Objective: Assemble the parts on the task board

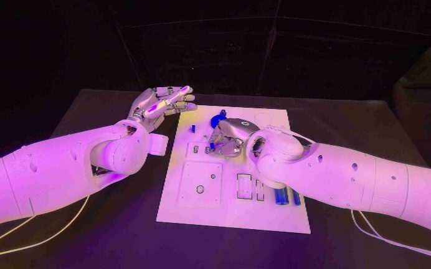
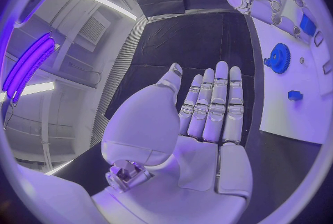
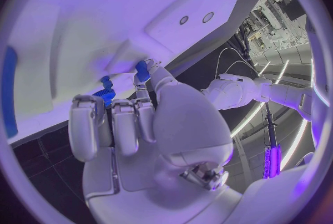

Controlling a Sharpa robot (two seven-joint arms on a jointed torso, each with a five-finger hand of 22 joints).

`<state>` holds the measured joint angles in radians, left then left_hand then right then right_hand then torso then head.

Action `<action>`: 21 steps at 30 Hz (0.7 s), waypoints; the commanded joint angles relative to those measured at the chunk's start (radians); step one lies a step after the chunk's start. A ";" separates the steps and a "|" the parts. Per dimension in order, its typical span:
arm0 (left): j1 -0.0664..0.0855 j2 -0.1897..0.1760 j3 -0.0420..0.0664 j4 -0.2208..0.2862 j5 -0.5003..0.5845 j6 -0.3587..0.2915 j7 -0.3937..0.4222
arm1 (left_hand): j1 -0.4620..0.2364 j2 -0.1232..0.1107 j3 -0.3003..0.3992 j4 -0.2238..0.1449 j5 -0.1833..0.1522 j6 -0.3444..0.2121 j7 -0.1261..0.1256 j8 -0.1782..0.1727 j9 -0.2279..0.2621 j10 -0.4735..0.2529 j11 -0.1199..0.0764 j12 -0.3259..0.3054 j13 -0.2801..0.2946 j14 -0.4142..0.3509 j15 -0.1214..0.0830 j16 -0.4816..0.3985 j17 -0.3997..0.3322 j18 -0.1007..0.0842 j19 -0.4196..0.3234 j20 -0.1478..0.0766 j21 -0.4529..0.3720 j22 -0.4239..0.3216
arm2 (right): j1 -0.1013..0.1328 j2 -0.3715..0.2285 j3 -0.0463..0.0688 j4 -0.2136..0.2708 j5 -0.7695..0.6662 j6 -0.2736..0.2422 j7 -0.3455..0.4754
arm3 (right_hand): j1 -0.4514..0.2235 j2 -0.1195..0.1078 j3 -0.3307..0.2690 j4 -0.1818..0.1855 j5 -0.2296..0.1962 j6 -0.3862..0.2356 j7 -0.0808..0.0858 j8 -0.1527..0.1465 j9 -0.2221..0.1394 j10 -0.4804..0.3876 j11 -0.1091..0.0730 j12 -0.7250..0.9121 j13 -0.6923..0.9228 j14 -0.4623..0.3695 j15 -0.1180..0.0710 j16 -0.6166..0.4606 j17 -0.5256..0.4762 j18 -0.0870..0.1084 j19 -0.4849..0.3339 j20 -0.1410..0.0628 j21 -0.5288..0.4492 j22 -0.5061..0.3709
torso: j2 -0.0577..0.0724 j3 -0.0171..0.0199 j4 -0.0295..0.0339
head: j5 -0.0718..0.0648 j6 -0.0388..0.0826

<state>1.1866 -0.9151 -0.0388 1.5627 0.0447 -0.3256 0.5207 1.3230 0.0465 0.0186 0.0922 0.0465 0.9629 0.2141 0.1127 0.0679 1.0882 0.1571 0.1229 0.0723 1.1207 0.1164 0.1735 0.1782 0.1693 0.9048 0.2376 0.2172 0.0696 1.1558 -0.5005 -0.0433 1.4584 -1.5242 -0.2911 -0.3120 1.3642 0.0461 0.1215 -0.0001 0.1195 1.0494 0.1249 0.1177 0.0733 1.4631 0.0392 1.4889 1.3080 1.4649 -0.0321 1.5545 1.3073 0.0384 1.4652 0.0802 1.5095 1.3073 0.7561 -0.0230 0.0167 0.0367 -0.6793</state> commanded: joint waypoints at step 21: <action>0.002 -0.001 0.001 -0.002 0.000 0.016 0.003 | -0.002 0.009 -0.002 -0.006 0.003 0.009 0.000 -0.006 -0.001 0.006 0.002 -0.006 -0.001 0.002 0.002 -0.007 0.001 0.016 0.006 -0.001 -0.005 -0.001 | -0.006 -0.002 -0.007 0.002 -0.060 0.034 -0.044 | -0.044 -0.054 -0.016 0.007 -0.001 -0.030 0.020 -0.024 -0.005 0.038 0.020 -0.024 0.180 0.094 0.016 -0.006 0.213 -0.006 0.035 0.009 -0.007 0.108 | 0.000 -0.0004 0.0001 | -0.005 -0.002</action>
<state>1.1865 -0.9156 -0.0389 1.5602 0.0450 -0.3246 0.5197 1.3230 0.0465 0.0186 0.0922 0.0465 0.9629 0.2141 0.1127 0.0680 1.0882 0.1572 0.1229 0.0723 1.1206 0.1164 0.1695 0.1780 0.1694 0.9048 0.2376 0.2172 0.0698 1.1536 -0.5021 -0.0458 1.4620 -1.5677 -0.2756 -0.3292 1.3210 0.0029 0.1095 0.0079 0.1142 1.0273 0.1465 0.0982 0.0676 1.4667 0.0503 1.4674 1.3080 1.4650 -0.0249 1.5544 1.3080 0.0384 1.4652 0.0802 1.5095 1.3073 0.7561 -0.0234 0.0166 0.0322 -0.6810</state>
